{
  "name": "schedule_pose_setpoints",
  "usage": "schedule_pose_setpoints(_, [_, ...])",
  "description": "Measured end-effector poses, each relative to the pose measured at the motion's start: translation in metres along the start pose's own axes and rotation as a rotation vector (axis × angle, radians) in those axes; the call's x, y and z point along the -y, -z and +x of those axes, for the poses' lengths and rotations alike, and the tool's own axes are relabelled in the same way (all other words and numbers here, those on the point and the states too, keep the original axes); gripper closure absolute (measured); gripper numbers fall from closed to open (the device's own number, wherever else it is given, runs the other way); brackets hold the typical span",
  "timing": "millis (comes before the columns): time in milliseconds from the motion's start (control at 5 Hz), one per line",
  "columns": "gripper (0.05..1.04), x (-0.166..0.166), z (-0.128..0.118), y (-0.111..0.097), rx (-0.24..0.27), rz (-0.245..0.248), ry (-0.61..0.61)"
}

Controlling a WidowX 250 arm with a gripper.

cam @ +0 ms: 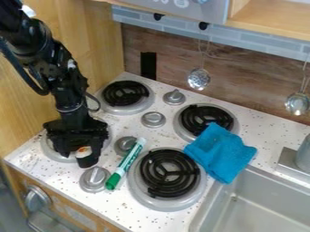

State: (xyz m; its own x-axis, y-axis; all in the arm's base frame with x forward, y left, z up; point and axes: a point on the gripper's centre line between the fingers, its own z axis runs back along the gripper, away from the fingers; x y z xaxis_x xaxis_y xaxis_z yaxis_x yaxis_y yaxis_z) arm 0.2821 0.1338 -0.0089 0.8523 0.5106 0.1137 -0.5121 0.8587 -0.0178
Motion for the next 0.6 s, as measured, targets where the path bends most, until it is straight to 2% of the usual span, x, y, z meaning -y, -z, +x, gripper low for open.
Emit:
schedule_pose_setpoints(200, [0.082,-0.0003,0.0008,0.0076,-0.017,0.001,-0.001])
schedule_pose_setpoints(400, [0.145,-0.0001,0.0008,0.0157,-0.037,-0.002,-0.009])
schedule_pose_setpoints(600, [0.357,-0.0020,0.0013,0.0160,-0.037,-0.007,-0.026])
